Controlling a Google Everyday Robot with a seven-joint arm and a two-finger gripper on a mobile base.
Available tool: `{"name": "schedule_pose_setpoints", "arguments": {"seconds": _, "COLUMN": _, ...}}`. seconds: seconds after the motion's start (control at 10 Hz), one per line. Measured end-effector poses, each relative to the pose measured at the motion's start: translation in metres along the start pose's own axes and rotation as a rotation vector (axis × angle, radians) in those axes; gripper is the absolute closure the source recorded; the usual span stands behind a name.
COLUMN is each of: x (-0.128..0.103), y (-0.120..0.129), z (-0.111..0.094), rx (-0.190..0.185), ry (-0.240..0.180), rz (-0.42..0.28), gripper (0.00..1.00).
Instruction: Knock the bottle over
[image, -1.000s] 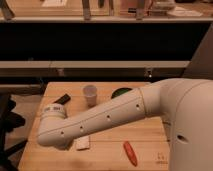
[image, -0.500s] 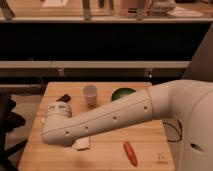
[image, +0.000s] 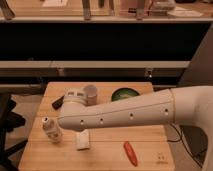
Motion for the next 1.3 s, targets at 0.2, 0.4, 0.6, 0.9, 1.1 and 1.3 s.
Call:
{"name": "schedule_pose_setpoints", "arguments": {"seconds": 0.2, "x": 0.021, "y": -0.012, "z": 0.008, "rx": -0.001, "ry": 0.013, "rz": -0.029, "gripper": 0.99}}
{"name": "schedule_pose_setpoints", "arguments": {"seconds": 0.4, "x": 0.041, "y": -0.032, "z": 0.019, "rx": 0.005, "ry": 0.007, "rz": -0.06, "gripper": 0.99}}
{"name": "schedule_pose_setpoints", "arguments": {"seconds": 0.6, "x": 0.051, "y": -0.054, "z": 0.031, "rx": 0.01, "ry": -0.013, "rz": -0.106, "gripper": 0.99}}
{"name": "schedule_pose_setpoints", "arguments": {"seconds": 0.9, "x": 0.051, "y": -0.079, "z": 0.049, "rx": 0.032, "ry": -0.067, "rz": -0.159, "gripper": 0.93}}
{"name": "schedule_pose_setpoints", "arguments": {"seconds": 1.1, "x": 0.039, "y": -0.077, "z": 0.054, "rx": 0.012, "ry": -0.071, "rz": -0.145, "gripper": 0.99}}
{"name": "schedule_pose_setpoints", "arguments": {"seconds": 1.3, "x": 0.027, "y": -0.061, "z": 0.051, "rx": 0.003, "ry": -0.081, "rz": -0.156, "gripper": 1.0}}
